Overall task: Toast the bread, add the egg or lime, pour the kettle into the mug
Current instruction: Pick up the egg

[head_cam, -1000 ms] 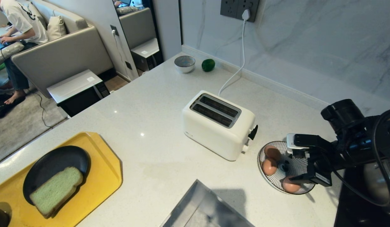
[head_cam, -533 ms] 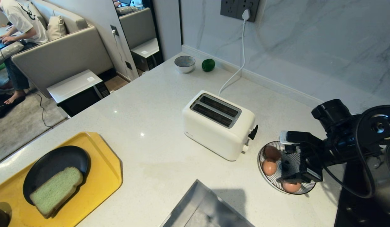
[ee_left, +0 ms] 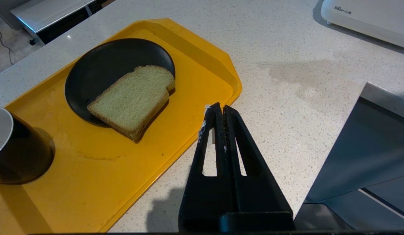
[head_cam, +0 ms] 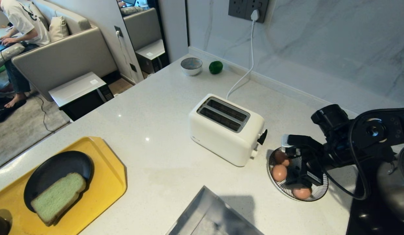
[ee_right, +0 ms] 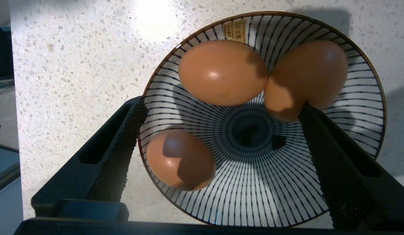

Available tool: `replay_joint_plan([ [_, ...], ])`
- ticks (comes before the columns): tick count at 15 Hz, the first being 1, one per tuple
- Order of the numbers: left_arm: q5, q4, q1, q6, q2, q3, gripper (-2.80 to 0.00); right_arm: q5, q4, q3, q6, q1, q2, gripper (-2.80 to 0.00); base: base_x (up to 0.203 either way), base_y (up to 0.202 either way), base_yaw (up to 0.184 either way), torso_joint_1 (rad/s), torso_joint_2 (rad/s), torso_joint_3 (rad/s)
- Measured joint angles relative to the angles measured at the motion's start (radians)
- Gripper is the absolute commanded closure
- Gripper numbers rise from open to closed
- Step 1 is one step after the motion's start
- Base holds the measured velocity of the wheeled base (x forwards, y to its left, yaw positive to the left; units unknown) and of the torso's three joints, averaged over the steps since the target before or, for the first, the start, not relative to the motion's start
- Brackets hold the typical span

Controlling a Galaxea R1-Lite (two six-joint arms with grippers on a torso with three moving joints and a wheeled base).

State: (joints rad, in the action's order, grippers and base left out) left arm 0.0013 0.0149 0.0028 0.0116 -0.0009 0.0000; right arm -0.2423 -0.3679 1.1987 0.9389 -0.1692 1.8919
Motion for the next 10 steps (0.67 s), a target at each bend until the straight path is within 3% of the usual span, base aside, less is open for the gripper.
replay_joint_plan([
  [10, 0.0, 0.0, 0.0, 0.001, 0.0, 0.0, 0.0, 0.016, 0.051, 0.019, -0.01, -0.014, 0.05, -2.8, 0.0, 0.0, 0.0, 0.0, 0.0, 0.0],
])
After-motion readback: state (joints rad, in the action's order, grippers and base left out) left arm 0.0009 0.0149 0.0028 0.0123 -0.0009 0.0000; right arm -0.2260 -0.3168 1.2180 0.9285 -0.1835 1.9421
